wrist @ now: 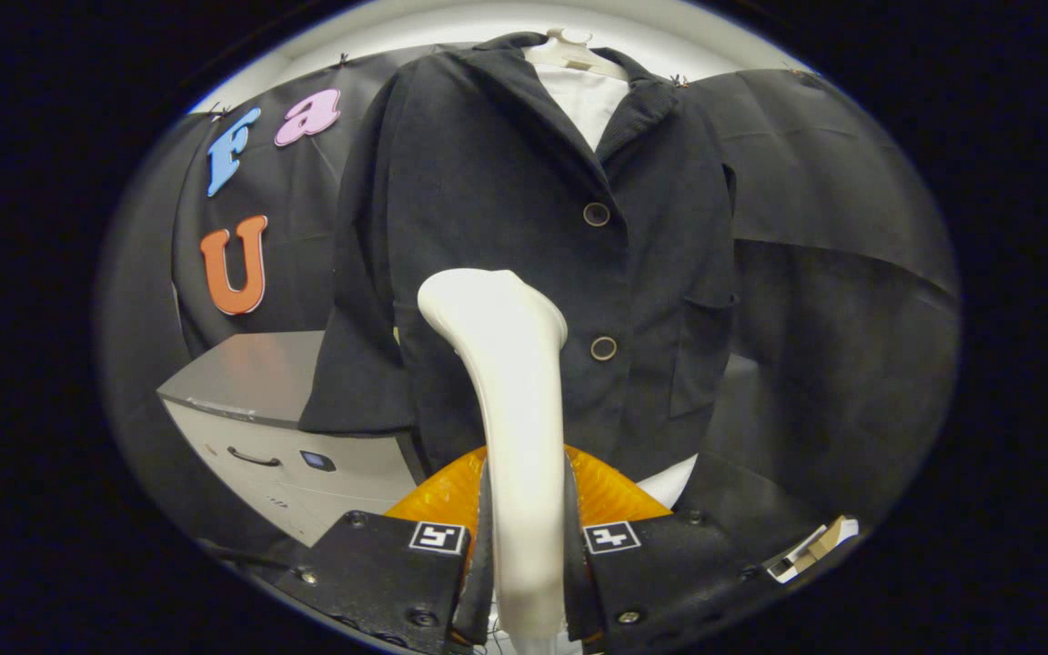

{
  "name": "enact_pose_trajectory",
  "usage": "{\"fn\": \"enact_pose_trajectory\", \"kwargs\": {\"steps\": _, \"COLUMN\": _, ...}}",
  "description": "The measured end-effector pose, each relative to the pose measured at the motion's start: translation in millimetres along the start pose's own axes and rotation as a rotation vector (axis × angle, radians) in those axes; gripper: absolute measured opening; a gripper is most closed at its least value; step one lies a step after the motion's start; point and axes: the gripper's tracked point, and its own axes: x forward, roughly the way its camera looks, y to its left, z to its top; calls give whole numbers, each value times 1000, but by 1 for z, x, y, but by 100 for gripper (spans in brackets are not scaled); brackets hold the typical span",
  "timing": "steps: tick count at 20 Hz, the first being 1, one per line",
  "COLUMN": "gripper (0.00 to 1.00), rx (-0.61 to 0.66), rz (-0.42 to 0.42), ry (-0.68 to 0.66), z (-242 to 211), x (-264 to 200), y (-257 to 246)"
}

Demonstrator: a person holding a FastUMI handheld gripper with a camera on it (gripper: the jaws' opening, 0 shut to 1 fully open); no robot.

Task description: Iron the clothes twice with a garment steamer, once on the left side and once on the right side.

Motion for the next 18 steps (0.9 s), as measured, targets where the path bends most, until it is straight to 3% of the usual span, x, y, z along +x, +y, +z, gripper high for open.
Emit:
{"fn": "enact_pose_trajectory", "kwargs": {"steps": 9, "gripper": 34, "rx": 44, "rz": -1, "ry": -21, "z": 15, "x": -31, "y": -21}}
{"fn": "enact_pose_trajectory", "kwargs": {"steps": 18, "gripper": 34, "rx": 137, "rz": -85, "ry": -121, "z": 79, "x": -82, "y": -111}}
